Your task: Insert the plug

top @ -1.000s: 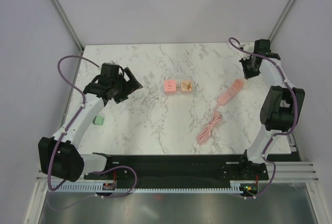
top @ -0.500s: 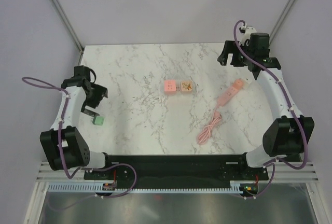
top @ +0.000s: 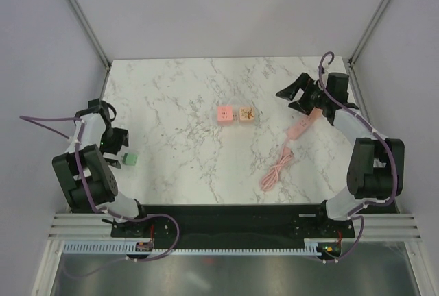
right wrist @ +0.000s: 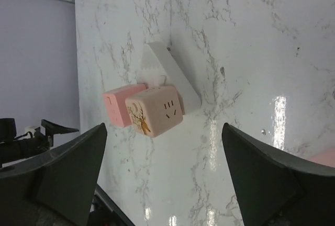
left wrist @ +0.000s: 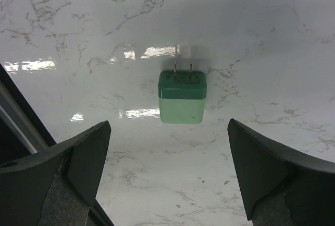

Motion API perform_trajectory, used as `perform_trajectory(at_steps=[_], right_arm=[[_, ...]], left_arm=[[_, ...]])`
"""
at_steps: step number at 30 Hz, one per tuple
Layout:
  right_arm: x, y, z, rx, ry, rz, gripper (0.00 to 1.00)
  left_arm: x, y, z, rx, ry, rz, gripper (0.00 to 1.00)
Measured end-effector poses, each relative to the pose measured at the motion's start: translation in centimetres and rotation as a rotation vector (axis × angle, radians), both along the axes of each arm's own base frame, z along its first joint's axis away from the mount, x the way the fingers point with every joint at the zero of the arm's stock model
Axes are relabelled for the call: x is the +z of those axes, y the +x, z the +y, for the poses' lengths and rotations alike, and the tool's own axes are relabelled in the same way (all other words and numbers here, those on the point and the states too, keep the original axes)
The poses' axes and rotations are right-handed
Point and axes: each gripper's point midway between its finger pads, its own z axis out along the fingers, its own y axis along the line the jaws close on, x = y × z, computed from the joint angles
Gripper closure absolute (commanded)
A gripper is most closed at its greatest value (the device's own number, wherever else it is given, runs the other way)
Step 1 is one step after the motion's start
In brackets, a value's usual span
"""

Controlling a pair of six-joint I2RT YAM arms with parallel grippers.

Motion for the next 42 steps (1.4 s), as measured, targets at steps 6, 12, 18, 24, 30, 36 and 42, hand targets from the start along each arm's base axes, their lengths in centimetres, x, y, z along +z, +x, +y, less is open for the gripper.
perform_trajectory(at_steps=[6, 12, 18, 24, 30, 36, 42], right_arm=[[4.3, 0.1, -0.2, 0.012, -0.1, -0.125, 0.02], [7.1, 0.2, -0.9, -0.003, -0.161, -0.208, 0.02], [6.4, -0.3, -0.4, 0.013, -0.186, -0.189, 0.02], [4.9, -0.8, 4.1, 0.096, -0.215, -0.159, 0.02], [5.5, -4.9, 14.2, 0.26, -0.201, -0.215, 0.02], [7.2, -7.9, 20.0, 0.323, -0.156, -0.277, 0.04], [8.3, -9.1, 23.0, 0.317, -0.12, -0.324, 0.15]], left_arm=[[-3.1, -0.2, -0.5, 0.009, -0.043, 0.05, 0.08], [-5.5, -0.2, -0.8, 0.009, -0.079, 0.102, 0.17], [-5.8, 1.1, -1.0, -0.001, -0.099, 0.061, 0.87], [-5.5, 1.6, -2.4, -0.048, -0.162, 0.035, 0.98], [-0.9, 5.4, -9.3, -0.238, -0.292, -0.147, 0.98], [8.9, 10.6, -20.7, -0.555, -0.413, -0.43, 0.98], [15.3, 9.6, -27.3, -0.683, -0.512, -0.61, 0.98]])
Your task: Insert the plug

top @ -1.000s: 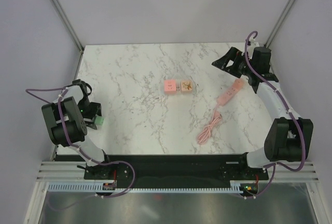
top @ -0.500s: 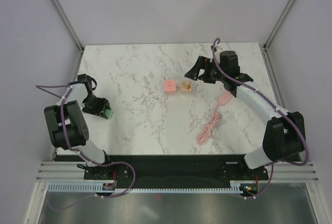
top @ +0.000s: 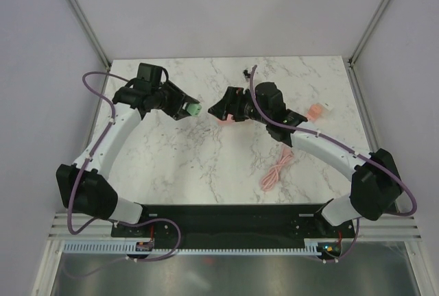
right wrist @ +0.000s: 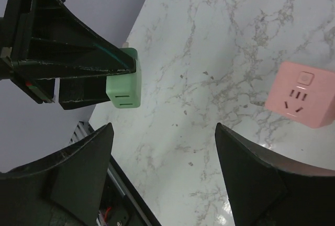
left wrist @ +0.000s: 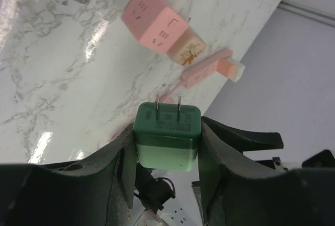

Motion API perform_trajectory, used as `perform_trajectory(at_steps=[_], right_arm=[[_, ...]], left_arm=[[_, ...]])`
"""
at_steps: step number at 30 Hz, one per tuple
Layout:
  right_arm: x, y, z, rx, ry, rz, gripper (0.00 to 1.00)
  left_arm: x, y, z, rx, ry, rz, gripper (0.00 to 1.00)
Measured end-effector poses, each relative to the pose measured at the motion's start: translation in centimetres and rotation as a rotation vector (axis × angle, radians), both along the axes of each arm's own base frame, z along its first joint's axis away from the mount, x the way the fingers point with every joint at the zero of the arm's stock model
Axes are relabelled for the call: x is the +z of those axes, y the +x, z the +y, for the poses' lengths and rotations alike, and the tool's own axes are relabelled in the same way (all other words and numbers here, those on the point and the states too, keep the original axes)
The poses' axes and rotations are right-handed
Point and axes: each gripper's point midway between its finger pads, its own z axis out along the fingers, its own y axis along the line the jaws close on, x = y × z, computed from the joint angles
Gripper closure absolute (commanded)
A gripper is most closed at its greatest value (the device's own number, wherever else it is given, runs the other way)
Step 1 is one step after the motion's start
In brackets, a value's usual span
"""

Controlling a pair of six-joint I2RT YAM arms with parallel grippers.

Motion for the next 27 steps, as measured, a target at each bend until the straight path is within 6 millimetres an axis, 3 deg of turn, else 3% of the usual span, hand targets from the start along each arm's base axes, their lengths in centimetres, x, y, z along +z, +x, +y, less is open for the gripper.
perform_trajectory(at_steps=[3, 8, 12, 18, 21, 22, 23, 24, 25, 26, 27], right_arm=[[0.7, -1.0, 1.8, 0.02, 0.054, -0.028, 0.18], [1.1, -2.3, 4.3, 0.039, 0.091, -0.059, 0.21], [1.2, -3.0, 5.6, 0.039, 0.089, -0.082, 0.27], [1.9, -2.6, 6.5, 0.015, 0.098, -0.124, 0.38], [2.3, -2.3, 6.8, 0.002, 0.104, -0.152, 0.57], [2.3, -2.1, 7.0, 0.0, 0.102, -0.158, 0.75], [2.0, -1.8, 6.9, -0.011, 0.085, -0.165, 0.85], [1.8, -1.6, 7.0, -0.016, 0.084, -0.168, 1.0], [1.7, -1.5, 7.1, -0.016, 0.078, -0.171, 1.0], [1.6, -1.4, 7.2, -0.017, 0.07, -0.175, 1.0], [1.6, -1.3, 7.4, -0.02, 0.068, -0.177, 1.0]], left_arm=[[2.5, -0.6, -1.3, -0.009, -0.042, -0.081, 0.98], [4.9, -1.0, -1.9, -0.007, -0.088, -0.157, 0.98], [5.0, -1.1, -1.9, 0.001, -0.1, -0.166, 0.98], [3.4, -2.3, -1.9, 0.008, -0.098, -0.131, 0.98], [2.7, -2.9, -2.2, 0.003, -0.1, -0.109, 0.98], [2.5, -3.0, -2.3, 0.002, -0.1, -0.104, 0.98], [2.5, -3.0, -2.3, 0.006, -0.099, -0.106, 0.98], [2.4, -2.8, -2.2, 0.015, -0.091, -0.108, 0.93], [2.3, -2.7, -2.0, 0.024, -0.085, -0.111, 0.81], [2.3, -2.6, -1.9, 0.029, -0.081, -0.112, 0.65], [2.2, -2.5, -1.8, 0.034, -0.077, -0.114, 0.35]])
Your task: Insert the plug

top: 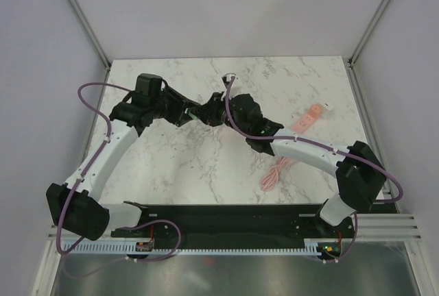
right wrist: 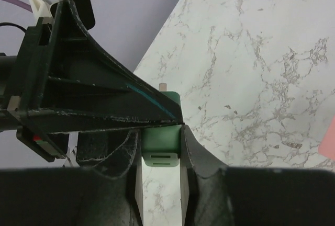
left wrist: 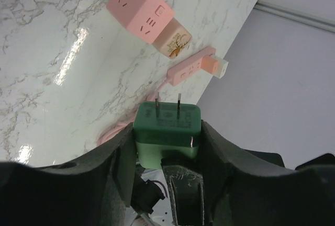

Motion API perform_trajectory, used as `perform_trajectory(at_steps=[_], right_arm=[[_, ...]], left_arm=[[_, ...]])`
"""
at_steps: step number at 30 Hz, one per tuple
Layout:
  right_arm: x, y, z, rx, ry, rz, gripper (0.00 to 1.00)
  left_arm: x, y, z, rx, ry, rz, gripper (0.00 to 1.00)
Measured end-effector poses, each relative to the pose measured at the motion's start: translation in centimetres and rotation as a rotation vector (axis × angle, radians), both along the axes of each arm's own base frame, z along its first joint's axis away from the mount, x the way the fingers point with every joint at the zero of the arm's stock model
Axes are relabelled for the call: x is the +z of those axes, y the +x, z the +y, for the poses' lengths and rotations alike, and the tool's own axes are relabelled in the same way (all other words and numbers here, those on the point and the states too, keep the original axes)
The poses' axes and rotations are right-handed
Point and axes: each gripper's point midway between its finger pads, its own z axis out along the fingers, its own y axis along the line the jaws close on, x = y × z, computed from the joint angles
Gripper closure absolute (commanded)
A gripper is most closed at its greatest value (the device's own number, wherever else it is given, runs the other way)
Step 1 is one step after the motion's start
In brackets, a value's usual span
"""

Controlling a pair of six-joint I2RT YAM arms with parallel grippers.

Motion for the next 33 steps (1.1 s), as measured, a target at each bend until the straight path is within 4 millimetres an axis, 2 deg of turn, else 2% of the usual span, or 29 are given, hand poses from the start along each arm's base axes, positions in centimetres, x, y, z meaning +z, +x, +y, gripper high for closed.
perform_trajectory(at_steps=[1, 3, 7, 10, 13, 17, 19, 22, 25, 26, 30, 33], right_arm=[[0.1, 0.1, 0.1, -0.006, 0.001, 0.0, 1.0], [0.2, 0.2, 0.2, -0.011, 0.002, -0.003, 1.0], [-0.7, 0.5, -0.5, -0.04, -0.067, 0.025, 1.0], [-1.4, 1.4, -2.0, -0.061, -0.158, 0.049, 1.0], [-3.5, 2.9, -6.4, -0.106, -0.26, 0.12, 1.0], [-6.1, 3.8, -15.8, -0.236, -0.39, 0.255, 1.0], [-6.4, 3.6, -20.3, -0.313, -0.442, 0.315, 1.0], [-6.2, 2.5, -25.5, -0.386, -0.502, 0.399, 1.0], [-6.0, 2.4, -29.4, -0.445, -0.534, 0.486, 1.0], [-6.0, 2.5, -30.8, -0.473, -0.544, 0.523, 1.0], [-7.3, 3.7, -34.3, -0.546, -0.547, 0.658, 1.0], [-9.5, 4.1, -35.6, -0.569, -0.507, 0.788, 1.0]], left_arm=[[0.0, 0.1, 0.1, 0.003, 0.004, -0.006, 0.26], [0.4, 0.2, -0.3, -0.012, -0.001, -0.027, 0.15], [1.0, 0.0, -0.7, -0.055, 0.025, -0.088, 0.15], [1.1, 0.1, -0.2, -0.096, 0.096, -0.157, 0.16], [1.4, 0.2, 0.8, -0.154, 0.207, -0.259, 0.19], [1.3, -0.4, 2.4, -0.271, 0.392, -0.412, 0.23], [1.3, -1.0, 3.0, -0.327, 0.461, -0.47, 0.23], [1.7, -1.8, 3.8, -0.399, 0.551, -0.557, 0.23], [2.5, -2.3, 4.1, -0.45, 0.608, -0.631, 0.2], [2.5, -2.5, 4.1, -0.466, 0.623, -0.653, 0.01], [0.9, -3.7, 3.5, -0.553, 0.662, -0.673, 0.0], [-1.1, -4.3, 3.1, -0.62, 0.677, -0.635, 0.0]])
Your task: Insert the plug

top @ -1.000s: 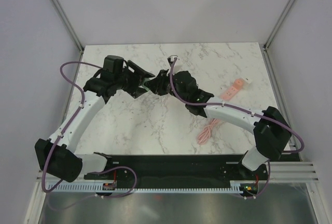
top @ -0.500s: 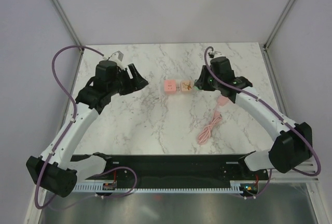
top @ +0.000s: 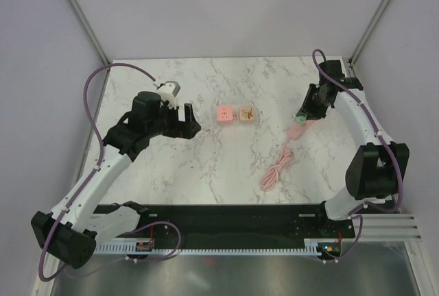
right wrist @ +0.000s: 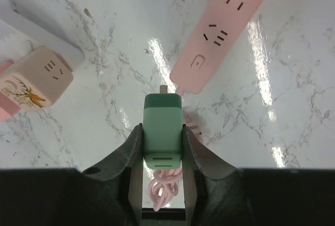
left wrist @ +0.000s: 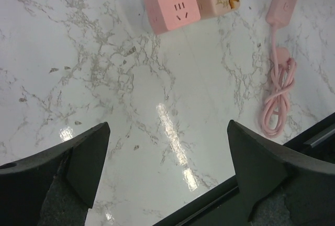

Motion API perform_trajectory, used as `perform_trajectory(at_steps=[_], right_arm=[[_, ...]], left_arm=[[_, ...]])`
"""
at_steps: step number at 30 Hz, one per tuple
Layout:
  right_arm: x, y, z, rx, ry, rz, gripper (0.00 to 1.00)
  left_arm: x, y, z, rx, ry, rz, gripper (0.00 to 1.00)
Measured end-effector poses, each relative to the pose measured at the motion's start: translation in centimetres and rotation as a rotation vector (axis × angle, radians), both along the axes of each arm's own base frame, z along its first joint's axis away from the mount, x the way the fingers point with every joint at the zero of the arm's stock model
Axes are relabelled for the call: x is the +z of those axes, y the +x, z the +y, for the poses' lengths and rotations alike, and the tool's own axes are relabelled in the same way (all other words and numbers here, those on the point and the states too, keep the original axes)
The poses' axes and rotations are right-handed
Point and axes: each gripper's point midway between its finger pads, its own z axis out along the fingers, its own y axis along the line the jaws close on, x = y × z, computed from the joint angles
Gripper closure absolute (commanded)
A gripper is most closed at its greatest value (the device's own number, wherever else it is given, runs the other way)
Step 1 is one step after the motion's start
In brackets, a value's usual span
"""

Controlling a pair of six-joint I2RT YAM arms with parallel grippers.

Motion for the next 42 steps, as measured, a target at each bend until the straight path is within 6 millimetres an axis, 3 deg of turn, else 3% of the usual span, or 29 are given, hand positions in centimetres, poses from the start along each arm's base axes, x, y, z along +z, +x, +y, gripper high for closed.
perform_trajectory(at_steps=[7, 11, 17, 27, 42], right_arm=[[-4.0, 0.2, -0.8, -0.152, 0.079, 0.192, 1.0], [-4.3, 0.6, -1.0, -0.212, 0.09, 0.232, 1.0], [-4.4, 2.3, -3.4, -0.324, 0.061, 0.254, 1.0], [-8.2, 1.1, -4.9, -0.381, 0.039, 0.414, 1.0], [-6.5, 3.5, -5.9, -0.397, 0.034, 0.353, 1.0]], left_arm=[[-0.3, -0.8, -0.9, -0.058, -0.002, 0.013, 0.0], [0.4, -1.5, -1.2, -0.083, -0.008, -0.015, 0.0], [1.6, -1.8, -0.6, -0.062, -0.012, -0.065, 0.0], [1.9, -1.9, -0.5, -0.055, -0.007, -0.077, 0.0], [1.9, -2.0, -0.7, -0.062, -0.007, -0.078, 0.0]])
